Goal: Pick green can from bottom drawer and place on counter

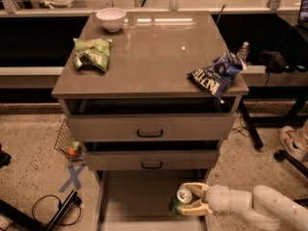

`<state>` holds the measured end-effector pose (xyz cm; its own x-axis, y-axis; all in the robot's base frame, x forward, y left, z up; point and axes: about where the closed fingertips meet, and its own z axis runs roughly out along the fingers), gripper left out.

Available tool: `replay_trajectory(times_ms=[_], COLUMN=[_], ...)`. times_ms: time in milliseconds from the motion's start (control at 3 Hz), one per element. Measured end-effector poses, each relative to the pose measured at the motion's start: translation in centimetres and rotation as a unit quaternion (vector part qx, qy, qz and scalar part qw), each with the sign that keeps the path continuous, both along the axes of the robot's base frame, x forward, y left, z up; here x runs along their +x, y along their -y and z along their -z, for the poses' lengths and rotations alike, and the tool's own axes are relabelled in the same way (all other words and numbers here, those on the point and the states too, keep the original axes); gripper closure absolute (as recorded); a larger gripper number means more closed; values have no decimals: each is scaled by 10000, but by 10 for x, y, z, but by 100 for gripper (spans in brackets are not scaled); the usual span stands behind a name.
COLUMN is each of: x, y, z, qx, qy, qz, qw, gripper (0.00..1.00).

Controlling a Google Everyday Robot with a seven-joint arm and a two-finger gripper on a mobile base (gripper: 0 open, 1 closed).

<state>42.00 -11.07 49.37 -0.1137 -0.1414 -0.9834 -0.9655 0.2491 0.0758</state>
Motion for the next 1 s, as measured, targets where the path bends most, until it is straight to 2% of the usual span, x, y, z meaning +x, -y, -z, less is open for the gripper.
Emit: replay_trajectory(times_ms=[333,667,1000], x=[5,5,15], y=[15,15,6], z=[-69,-69,-93], qx=[-255,-255,-362], qy=[59,59,-47], qz=[275,274,342], qw=[9993,9993,9987], gripper=[100,100,100])
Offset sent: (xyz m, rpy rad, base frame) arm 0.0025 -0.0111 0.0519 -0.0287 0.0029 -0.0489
